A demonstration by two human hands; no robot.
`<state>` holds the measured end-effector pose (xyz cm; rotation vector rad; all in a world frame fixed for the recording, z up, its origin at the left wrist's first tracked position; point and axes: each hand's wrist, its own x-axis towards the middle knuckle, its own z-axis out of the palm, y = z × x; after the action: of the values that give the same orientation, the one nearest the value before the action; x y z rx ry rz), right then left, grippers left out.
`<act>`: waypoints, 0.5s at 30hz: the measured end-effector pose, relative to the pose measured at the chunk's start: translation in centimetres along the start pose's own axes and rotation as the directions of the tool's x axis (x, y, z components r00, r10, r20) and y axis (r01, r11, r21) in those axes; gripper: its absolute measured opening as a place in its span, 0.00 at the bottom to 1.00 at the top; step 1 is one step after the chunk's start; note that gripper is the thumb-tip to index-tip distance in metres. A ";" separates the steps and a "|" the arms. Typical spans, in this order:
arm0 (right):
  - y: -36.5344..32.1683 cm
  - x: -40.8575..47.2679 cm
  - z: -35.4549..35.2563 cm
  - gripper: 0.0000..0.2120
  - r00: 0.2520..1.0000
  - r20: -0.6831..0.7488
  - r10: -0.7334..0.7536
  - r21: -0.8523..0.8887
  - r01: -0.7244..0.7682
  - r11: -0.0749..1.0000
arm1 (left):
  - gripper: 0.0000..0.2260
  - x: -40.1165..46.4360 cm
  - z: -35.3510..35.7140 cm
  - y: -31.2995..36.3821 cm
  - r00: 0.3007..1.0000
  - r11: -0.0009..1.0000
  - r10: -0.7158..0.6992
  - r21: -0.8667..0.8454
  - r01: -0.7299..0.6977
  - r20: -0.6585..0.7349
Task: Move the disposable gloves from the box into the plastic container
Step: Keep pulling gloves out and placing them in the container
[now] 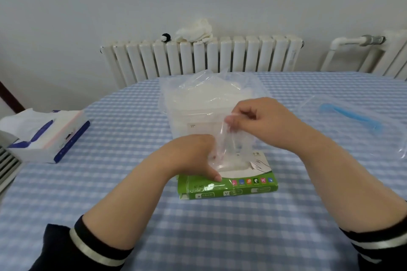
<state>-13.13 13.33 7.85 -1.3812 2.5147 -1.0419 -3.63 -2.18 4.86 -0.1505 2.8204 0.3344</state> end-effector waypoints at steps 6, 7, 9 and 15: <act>-0.3 -0.1 -1.2 0.18 0.983 -0.133 0.126 0.504 -0.042 0.862 | 0.20 -1.0 -1.0 -0.7 0.993 1.000 0.019 -0.023 -0.017 0.119; -0.3 0.0 -1.1 0.19 0.978 -0.130 0.163 0.548 -0.066 0.834 | 0.21 -1.0 -1.0 -0.8 0.990 1.000 0.006 -0.006 -0.005 0.142; -0.3 0.1 -0.9 0.21 0.966 -0.119 0.229 0.631 -0.105 0.769 | 0.22 -1.0 -1.1 -0.9 0.987 1.000 0.012 -0.009 -0.010 0.160; -0.1 0.3 -0.8 0.26 0.958 -0.104 0.268 0.653 -0.137 0.744 | 0.28 -1.8 -3.2 -3.8 0.938 0.835 0.320 -0.508 -0.214 0.131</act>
<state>-13.50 13.50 8.58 -0.8097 2.0128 -1.8216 -2.26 -6.50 7.57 0.1746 2.4839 1.0624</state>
